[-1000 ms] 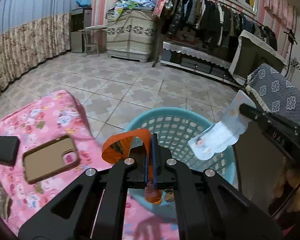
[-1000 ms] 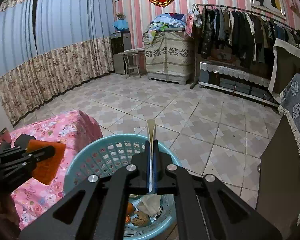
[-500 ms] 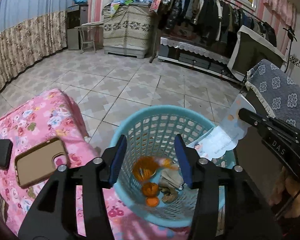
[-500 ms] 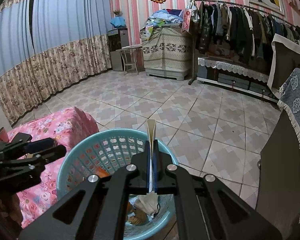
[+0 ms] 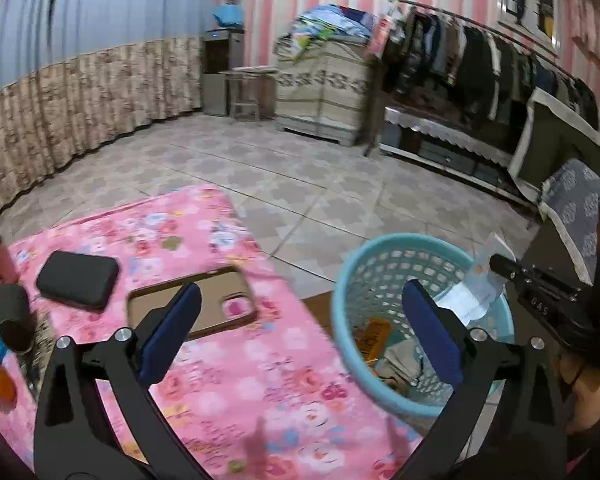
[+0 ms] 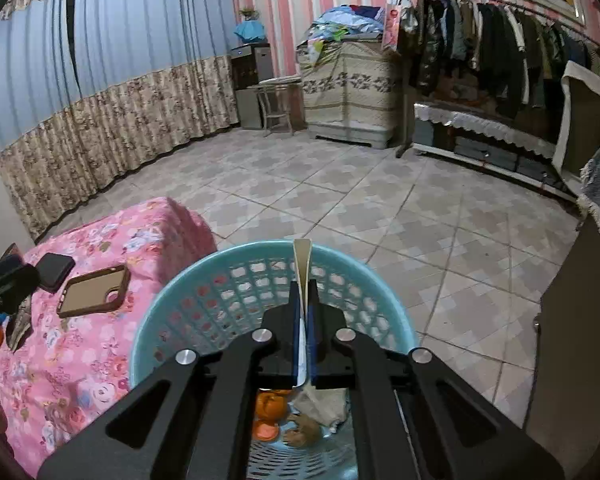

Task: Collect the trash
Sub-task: 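Open both tools to drop the snack bag and card into the basket, then move both tools back to the bedspread toward the blue plastic bag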

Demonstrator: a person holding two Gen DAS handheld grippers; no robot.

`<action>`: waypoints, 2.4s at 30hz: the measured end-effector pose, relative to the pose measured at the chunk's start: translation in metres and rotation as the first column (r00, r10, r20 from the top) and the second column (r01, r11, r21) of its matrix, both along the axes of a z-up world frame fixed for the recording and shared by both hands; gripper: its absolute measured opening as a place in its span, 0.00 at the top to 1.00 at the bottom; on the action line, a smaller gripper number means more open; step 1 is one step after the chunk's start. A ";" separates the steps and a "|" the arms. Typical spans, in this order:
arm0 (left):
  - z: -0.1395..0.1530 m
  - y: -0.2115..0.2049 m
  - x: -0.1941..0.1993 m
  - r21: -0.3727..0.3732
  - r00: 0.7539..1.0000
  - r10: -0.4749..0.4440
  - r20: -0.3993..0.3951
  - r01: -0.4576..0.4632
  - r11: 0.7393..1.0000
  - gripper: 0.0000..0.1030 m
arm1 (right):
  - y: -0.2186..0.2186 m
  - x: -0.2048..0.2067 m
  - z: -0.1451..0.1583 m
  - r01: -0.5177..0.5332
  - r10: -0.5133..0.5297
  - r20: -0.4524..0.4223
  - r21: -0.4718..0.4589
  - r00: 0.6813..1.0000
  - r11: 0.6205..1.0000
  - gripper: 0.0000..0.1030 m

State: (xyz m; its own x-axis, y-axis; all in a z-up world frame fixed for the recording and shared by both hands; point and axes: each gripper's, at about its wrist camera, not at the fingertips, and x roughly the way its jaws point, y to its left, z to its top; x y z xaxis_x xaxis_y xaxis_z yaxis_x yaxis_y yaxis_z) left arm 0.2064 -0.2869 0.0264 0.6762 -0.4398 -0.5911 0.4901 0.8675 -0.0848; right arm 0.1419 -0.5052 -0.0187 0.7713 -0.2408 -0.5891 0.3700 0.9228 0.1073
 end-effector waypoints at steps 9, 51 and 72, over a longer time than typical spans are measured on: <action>0.009 0.044 -0.003 -0.011 0.996 0.085 0.013 -0.085 0.996 0.05 | 0.006 0.020 -0.015 0.036 -0.035 -0.029 0.003 0.999 0.999 0.94; 0.042 0.272 -0.034 -0.025 0.907 0.408 0.104 -0.408 0.913 0.05 | 0.215 0.012 0.068 -0.229 0.244 0.100 -0.146 0.964 0.962 0.04; 0.024 0.358 0.036 -0.024 0.836 0.546 0.048 -0.546 0.838 0.05 | 0.301 0.077 0.058 -0.376 0.393 0.079 -0.174 0.916 0.910 0.04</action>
State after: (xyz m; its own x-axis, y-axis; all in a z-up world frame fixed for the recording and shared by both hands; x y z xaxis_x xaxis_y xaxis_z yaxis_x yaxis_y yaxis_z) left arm 0.2428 0.0707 0.0508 0.8370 0.0046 -0.5472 -0.0591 0.9949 -0.0821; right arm 0.2192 -0.2043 0.0390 0.8796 0.0072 -0.4757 -0.0226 0.9994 -0.0266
